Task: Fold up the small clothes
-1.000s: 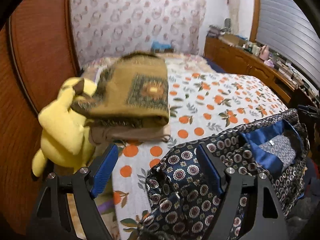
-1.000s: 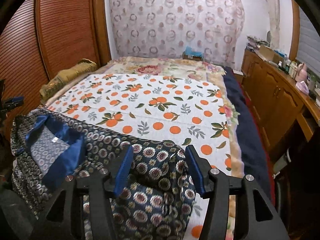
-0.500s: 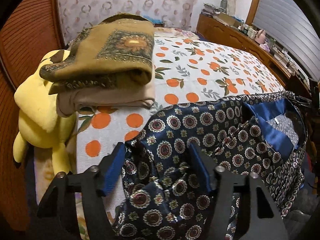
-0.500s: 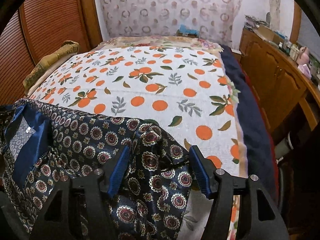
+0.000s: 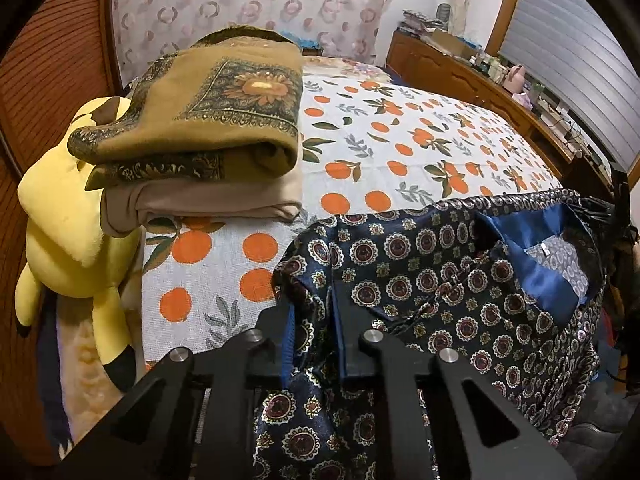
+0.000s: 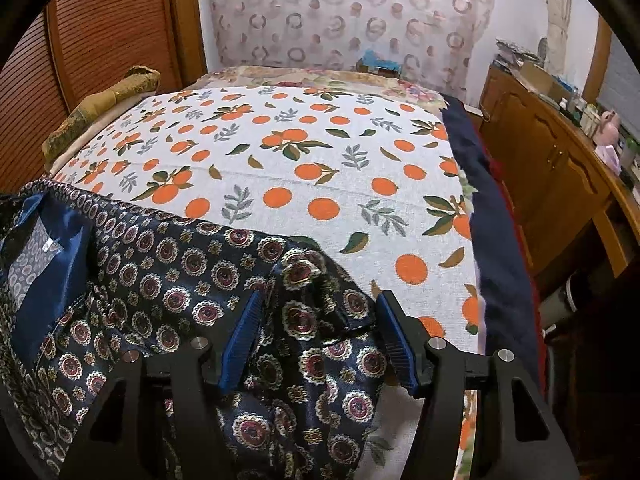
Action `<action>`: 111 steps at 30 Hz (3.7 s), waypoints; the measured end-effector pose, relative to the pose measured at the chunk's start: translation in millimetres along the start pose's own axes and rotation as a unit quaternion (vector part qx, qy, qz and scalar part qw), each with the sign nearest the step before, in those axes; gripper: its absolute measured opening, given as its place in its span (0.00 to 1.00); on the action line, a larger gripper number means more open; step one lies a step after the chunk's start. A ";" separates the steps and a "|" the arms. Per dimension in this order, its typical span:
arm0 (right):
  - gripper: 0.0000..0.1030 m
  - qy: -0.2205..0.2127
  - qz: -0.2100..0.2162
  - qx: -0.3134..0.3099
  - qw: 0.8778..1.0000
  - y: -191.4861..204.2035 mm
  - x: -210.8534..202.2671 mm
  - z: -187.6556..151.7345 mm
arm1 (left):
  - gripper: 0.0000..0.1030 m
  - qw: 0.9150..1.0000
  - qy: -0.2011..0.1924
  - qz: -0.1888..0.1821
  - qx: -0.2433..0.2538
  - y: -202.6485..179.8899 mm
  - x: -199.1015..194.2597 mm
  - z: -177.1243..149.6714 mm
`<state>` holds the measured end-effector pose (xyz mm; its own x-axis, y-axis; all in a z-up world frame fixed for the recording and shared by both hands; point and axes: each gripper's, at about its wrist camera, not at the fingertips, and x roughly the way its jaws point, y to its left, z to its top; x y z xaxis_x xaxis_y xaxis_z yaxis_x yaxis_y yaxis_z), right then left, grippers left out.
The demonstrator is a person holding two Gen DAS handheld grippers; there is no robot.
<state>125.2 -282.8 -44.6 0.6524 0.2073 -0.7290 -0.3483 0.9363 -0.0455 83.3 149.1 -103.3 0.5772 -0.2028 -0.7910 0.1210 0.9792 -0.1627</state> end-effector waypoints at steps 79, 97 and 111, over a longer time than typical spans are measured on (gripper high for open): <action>0.23 -0.026 -0.014 0.083 0.996 -76.5 -0.1 68.0 | 0.81 0.996 -0.022 0.066 0.061 -82.5 53.4 39.8; 0.39 -0.019 -0.058 0.066 0.996 -61.1 22.5 58.8 | 1.00 0.997 -0.006 0.062 0.046 -77.6 59.9 41.6; 0.63 -0.012 -0.048 0.049 0.998 -53.0 28.8 61.0 | 0.49 0.996 -0.078 0.041 0.034 -76.0 8.4 47.0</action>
<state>203.5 -309.2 -21.5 0.6958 0.1210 -0.7079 -0.2168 0.9751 -0.0465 116.9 73.0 -69.9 0.7056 -0.1256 -0.6974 0.1194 0.9912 -0.0578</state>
